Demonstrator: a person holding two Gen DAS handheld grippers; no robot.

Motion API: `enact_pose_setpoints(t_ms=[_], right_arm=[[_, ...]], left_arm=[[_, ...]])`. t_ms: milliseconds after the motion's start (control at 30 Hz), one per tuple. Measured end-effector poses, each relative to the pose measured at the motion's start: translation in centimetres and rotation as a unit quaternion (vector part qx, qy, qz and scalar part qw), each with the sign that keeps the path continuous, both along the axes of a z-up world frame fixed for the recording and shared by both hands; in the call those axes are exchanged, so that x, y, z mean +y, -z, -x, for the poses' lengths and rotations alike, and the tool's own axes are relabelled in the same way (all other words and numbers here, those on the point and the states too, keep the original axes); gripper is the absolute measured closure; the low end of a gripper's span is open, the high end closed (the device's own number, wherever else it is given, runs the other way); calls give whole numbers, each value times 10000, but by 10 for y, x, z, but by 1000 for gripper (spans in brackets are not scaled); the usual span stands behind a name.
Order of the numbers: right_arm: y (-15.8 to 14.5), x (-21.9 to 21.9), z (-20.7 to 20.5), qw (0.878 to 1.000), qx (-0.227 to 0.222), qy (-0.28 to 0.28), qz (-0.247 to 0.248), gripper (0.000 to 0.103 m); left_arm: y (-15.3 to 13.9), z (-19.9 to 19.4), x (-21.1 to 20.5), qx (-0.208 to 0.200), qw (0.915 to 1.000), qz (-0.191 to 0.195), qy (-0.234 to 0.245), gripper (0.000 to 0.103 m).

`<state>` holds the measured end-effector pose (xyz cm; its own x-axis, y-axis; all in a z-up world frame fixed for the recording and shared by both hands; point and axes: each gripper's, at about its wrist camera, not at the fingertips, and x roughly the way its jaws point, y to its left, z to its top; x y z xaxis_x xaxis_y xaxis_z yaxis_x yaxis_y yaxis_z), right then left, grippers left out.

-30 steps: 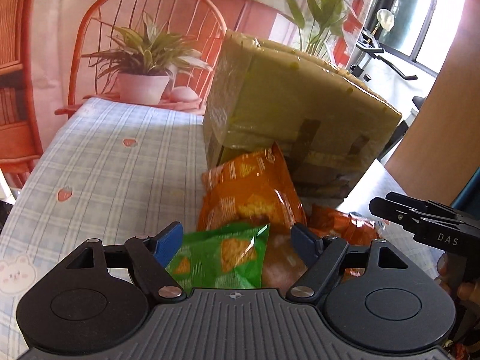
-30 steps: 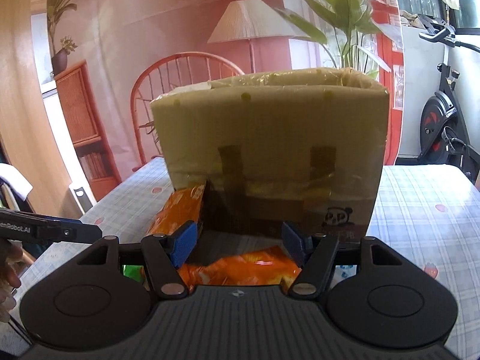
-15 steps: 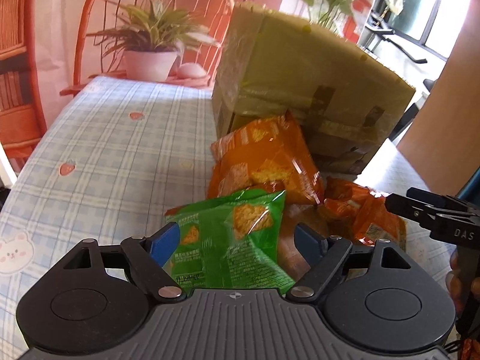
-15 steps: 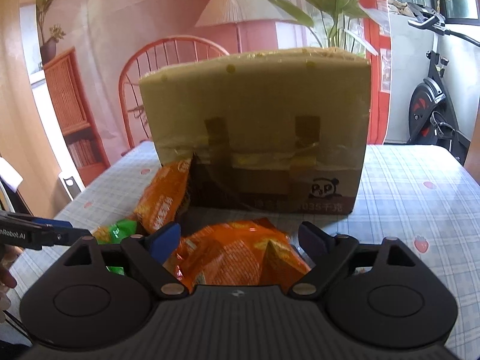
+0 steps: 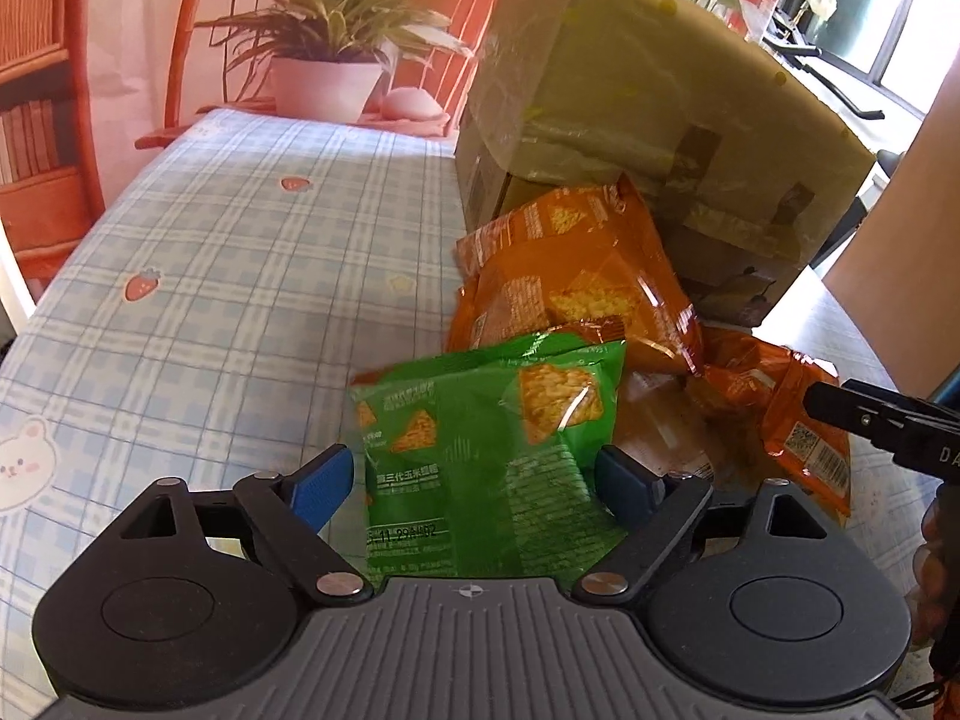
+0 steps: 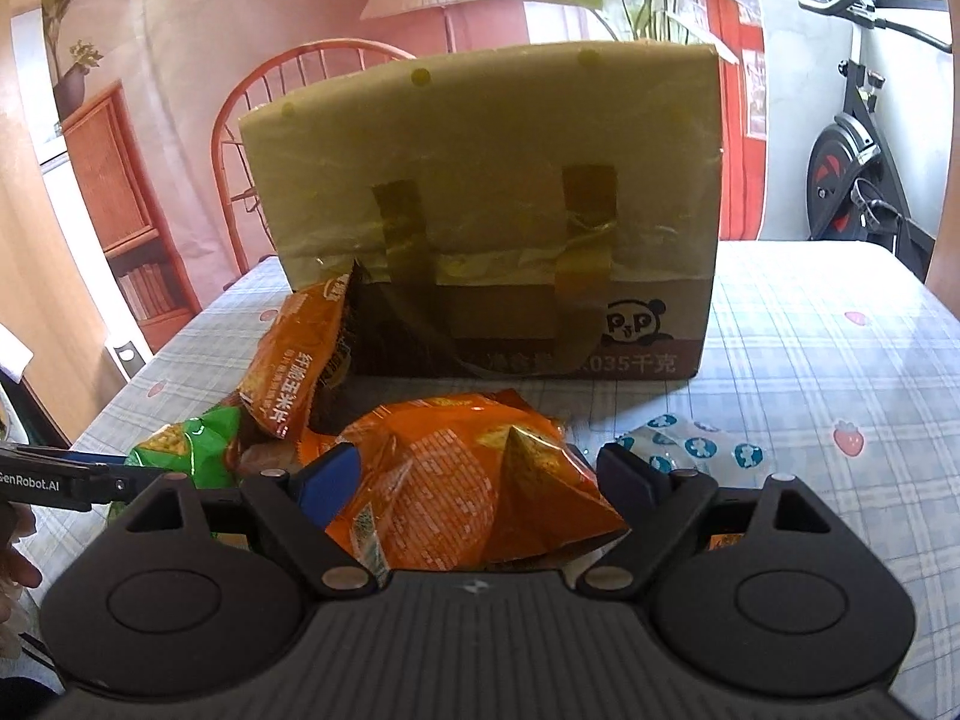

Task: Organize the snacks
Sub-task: 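Lower the left tool to the green corn chip bag and grasp it, then hold the green chip bag in the left tool while the right tool grasps the yellow bag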

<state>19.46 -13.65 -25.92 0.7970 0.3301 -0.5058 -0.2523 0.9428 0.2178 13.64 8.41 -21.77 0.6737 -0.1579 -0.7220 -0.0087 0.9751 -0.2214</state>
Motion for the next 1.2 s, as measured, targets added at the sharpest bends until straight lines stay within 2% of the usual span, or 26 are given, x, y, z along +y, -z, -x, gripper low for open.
enact_pose_setpoints(t_ms=[100,167,433,700,967,1200], right_arm=[[4,-1,-2,10000,43,30,-26,13],[6,-1,-4,10000,65,51,-32,10],[10,-1,-12,9999,107,58,-65,3],[12,1,-15,9999,111,44,-45,1],[1,2,-8,10000,57,14,54,1],[-10,0,8,10000,-3,-53,58,1]], left_arm=[[10,-3,-2,165,9998,-140,-25,14],[15,-3,-2,128,9997,-201,-41,14],[19,-2,3,138,9998,-33,-136,13],[25,-4,7,148,9996,176,-192,13],[20,2,4,11,9998,173,-111,26],[16,9,6,-115,9997,221,-64,29]])
